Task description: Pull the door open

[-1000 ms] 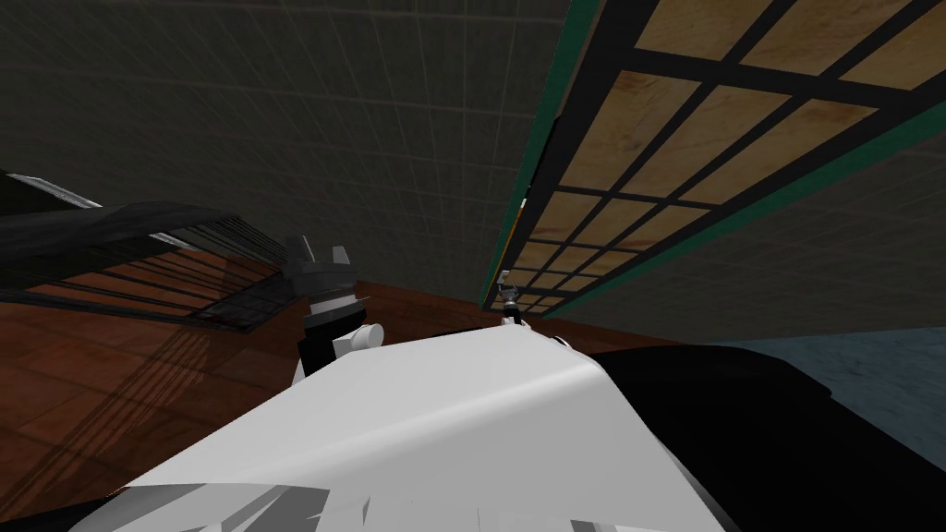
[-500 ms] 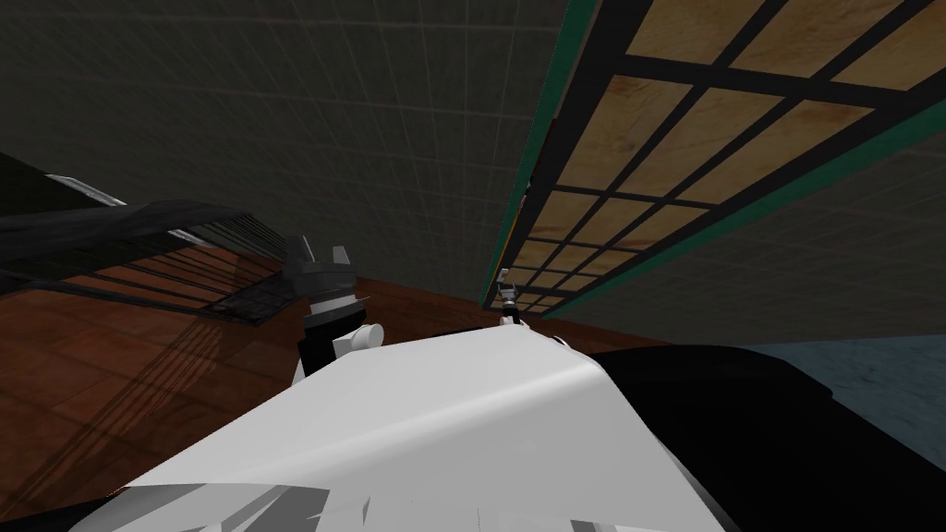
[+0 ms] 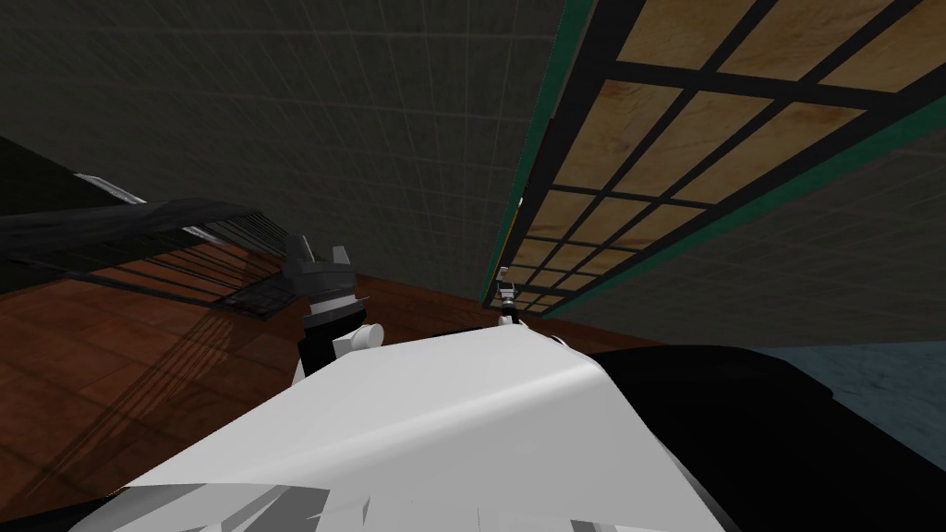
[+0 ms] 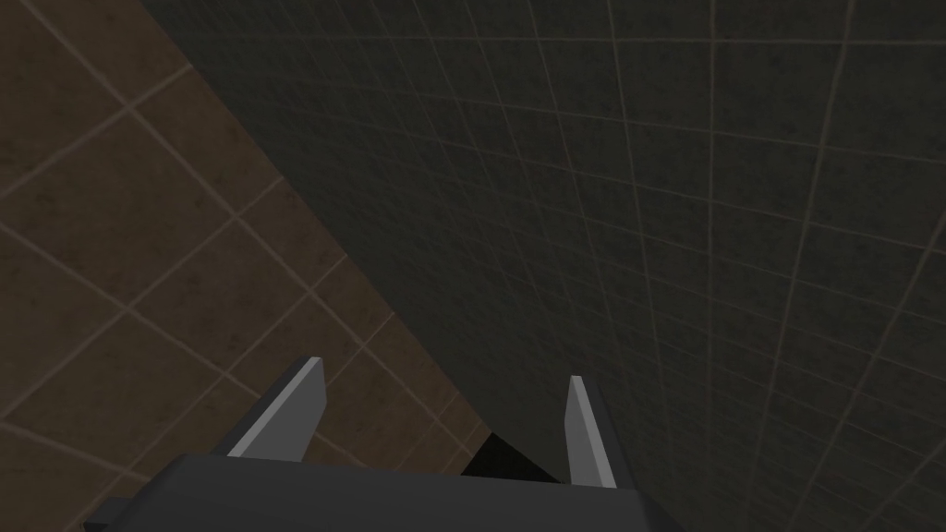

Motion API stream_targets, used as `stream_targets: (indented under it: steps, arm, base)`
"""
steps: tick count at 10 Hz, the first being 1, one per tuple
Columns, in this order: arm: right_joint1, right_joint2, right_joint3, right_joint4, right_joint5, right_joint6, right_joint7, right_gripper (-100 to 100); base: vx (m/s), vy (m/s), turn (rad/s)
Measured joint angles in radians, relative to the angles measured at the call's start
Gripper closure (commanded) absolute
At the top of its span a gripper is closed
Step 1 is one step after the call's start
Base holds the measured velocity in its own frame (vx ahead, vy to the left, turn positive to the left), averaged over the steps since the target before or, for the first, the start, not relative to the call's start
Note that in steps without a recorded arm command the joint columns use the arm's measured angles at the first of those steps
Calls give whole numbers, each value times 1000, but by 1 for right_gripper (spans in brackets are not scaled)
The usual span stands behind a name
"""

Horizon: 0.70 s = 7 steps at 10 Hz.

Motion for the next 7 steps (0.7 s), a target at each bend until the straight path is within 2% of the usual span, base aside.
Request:
stream_targets:
  steps: [7]
  arm:
    - [-3, 11, 19, -17, -58, 19, -173, -100]
  base:
    - [-46, -16, 29]
